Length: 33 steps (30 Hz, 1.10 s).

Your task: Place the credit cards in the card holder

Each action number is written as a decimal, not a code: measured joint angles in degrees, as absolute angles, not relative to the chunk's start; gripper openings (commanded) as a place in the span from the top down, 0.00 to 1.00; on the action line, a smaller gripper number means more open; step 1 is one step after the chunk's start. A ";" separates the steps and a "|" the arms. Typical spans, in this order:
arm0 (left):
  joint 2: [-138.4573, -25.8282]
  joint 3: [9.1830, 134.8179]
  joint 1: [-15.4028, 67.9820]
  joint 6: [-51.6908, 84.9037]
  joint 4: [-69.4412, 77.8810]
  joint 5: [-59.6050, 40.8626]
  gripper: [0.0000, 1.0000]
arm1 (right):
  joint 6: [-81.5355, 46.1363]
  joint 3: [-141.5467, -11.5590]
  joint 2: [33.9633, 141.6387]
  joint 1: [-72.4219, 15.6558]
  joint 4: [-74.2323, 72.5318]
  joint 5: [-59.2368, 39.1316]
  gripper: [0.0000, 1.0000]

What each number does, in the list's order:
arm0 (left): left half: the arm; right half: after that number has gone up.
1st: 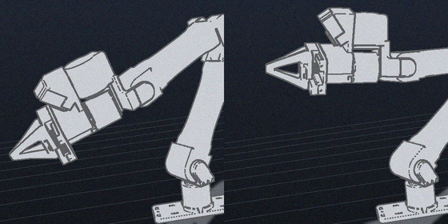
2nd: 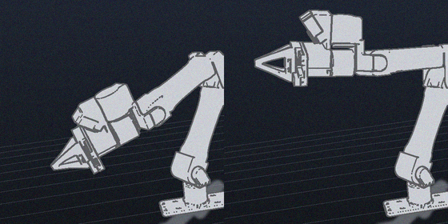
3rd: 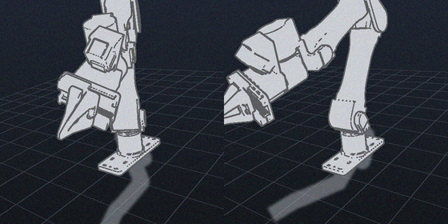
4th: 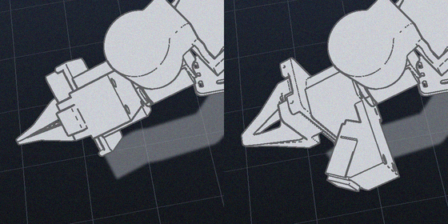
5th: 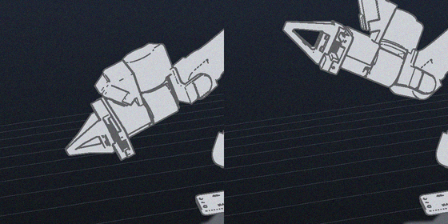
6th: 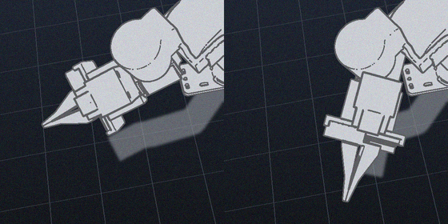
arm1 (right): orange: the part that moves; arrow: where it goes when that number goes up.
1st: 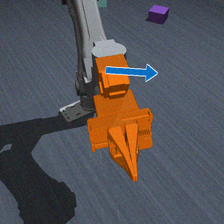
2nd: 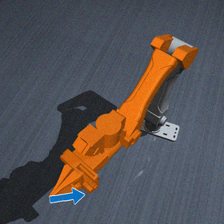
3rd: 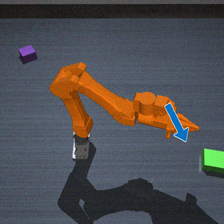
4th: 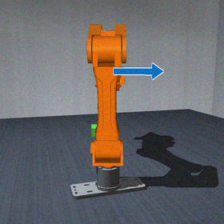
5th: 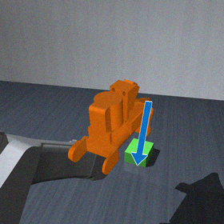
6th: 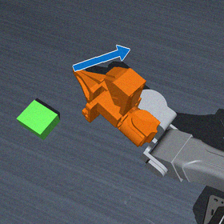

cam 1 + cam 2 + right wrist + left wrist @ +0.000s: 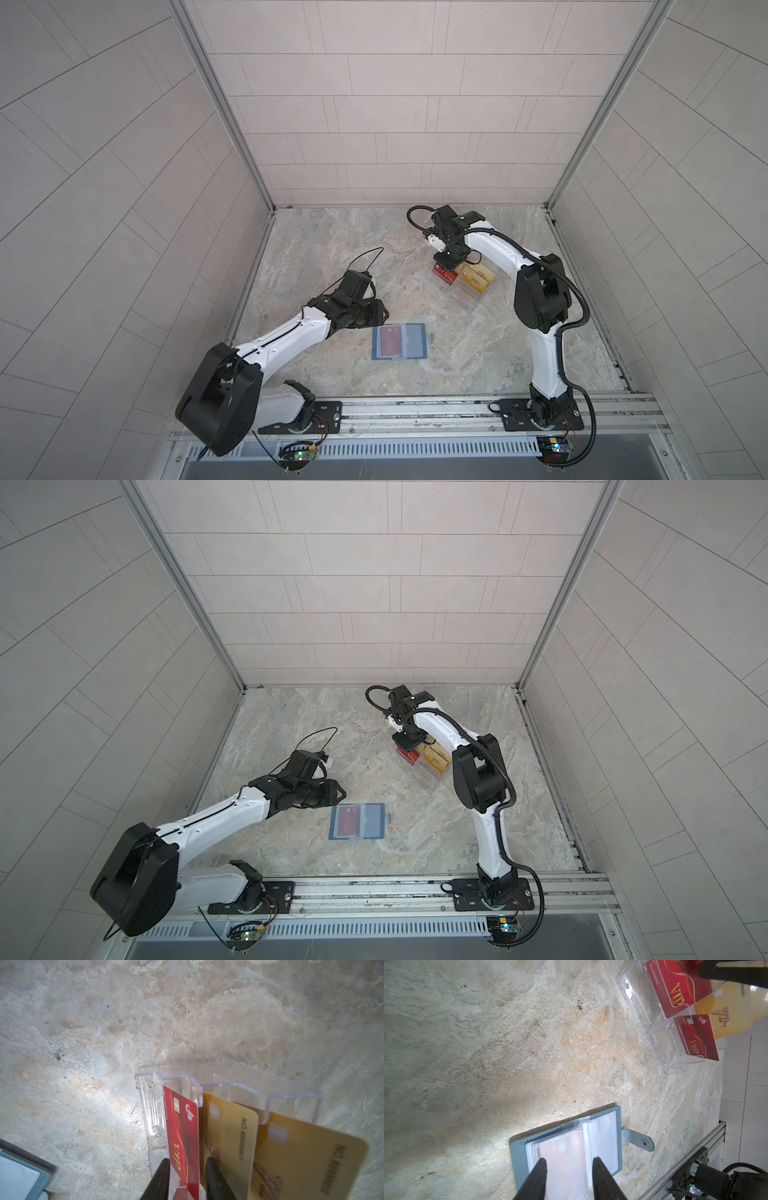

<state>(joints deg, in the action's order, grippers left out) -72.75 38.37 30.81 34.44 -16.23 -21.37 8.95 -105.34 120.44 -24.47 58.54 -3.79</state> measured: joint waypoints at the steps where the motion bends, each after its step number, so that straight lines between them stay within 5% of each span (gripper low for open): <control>1: -72.75 38.37 30.72 34.44 -16.23 -21.37 0.59 | 8.95 -105.43 120.57 -24.47 58.54 -3.57 0.67; 19: -72.64 38.37 30.39 34.44 -16.58 -21.61 0.58 | 7.73 -104.71 121.51 -25.89 57.89 -5.23 0.70; 33: -72.64 38.37 30.35 34.44 -16.88 -21.80 0.58 | 7.01 -103.90 121.51 -25.89 57.76 -4.95 0.91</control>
<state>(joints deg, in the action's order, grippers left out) -72.64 38.37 30.35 34.44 -16.88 -21.80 7.01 -103.90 121.51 -25.89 57.76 -4.95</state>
